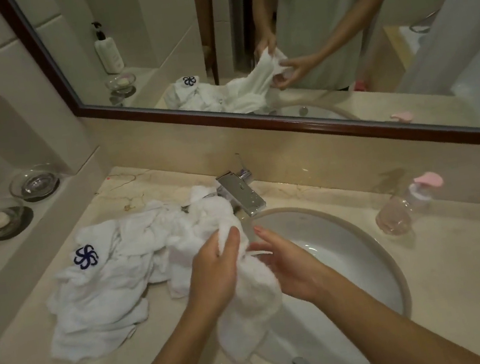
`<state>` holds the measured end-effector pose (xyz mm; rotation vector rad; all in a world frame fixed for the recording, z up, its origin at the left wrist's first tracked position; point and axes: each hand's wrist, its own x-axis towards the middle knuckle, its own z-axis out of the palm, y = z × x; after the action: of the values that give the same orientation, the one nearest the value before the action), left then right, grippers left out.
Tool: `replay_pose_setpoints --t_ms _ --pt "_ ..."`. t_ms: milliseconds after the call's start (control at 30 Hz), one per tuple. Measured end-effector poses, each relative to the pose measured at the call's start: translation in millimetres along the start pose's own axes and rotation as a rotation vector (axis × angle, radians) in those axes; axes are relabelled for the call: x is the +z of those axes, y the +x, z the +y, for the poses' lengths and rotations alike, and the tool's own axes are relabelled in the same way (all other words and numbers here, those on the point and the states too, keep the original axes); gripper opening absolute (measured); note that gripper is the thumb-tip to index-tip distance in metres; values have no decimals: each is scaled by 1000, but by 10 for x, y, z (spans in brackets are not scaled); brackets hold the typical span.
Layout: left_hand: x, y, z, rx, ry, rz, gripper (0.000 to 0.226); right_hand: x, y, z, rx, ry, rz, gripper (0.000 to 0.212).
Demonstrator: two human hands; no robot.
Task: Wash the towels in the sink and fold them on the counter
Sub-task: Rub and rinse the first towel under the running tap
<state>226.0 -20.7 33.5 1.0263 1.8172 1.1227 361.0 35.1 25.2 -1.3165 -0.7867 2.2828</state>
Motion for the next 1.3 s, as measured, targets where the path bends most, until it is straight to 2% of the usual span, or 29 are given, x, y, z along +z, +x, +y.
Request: replay_pose_setpoints --t_ms 100,200,233,267,300,367,467,567,600,667,733,767,833,900,933,1000,1033,1100,1167,1233,1300 --pt "74 -235 -72 114 67 -27 51 -70 83 48 -4 71 53 47" --pt "115 -379 -103 225 110 -82 52 -176 11 98 95 96 24 57" --pt "149 -403 -95 251 150 -114 47 -252 -16 114 111 107 10 48" --pt "191 -424 -78 256 178 -142 47 -340 -39 128 116 124 -1 28" --pt "240 -427 -78 232 185 -159 51 -445 -56 143 110 169 9 20" --pt "327 -426 -109 115 124 -141 53 -648 -75 128 89 269 81 29" --pt "426 -493 -189 25 4 -125 47 -784 -143 158 86 337 231 5" --pt "498 -590 -206 57 -75 -132 51 -822 -158 420 266 372 227 50" --pt "507 -601 -193 64 -113 -125 55 -791 -162 476 326 359 151 57" --pt "487 -578 -215 54 -184 -87 49 -700 -112 488 339 317 14 53" --pt "395 -535 -273 16 -249 -33 32 -575 -1 431 261 240 -23 52" --pt "341 -500 -304 -16 -295 -14 27 -512 49 384 189 152 12 50" --pt "266 -430 -369 -153 -553 17 37 -447 67 281 -7 -145 158 39" --pt "246 -315 -525 -417 -832 37 47 -448 -18 138 -228 -454 286 48" --pt "244 -247 -626 -569 -894 29 55 -474 -74 56 -314 -536 325 54" --pt "263 -134 -817 -798 -880 -117 72 -506 -232 -109 -437 -604 333 58" --pt "298 -90 -853 -834 -820 -238 75 -515 -323 -182 -475 -645 323 56" --pt "471 -11 -780 -770 -669 -446 70 -584 -482 -263 -562 -749 342 47" --pt "721 28 -563 -648 -598 -537 51 -675 -629 -274 -653 -819 387 46" --pt "959 35 -412 -584 -525 -578 37 -800 -748 -268 -683 -783 428 49" --pt "1113 43 -382 -565 -378 -557 33 -955 -861 -282 -682 -611 490 45"
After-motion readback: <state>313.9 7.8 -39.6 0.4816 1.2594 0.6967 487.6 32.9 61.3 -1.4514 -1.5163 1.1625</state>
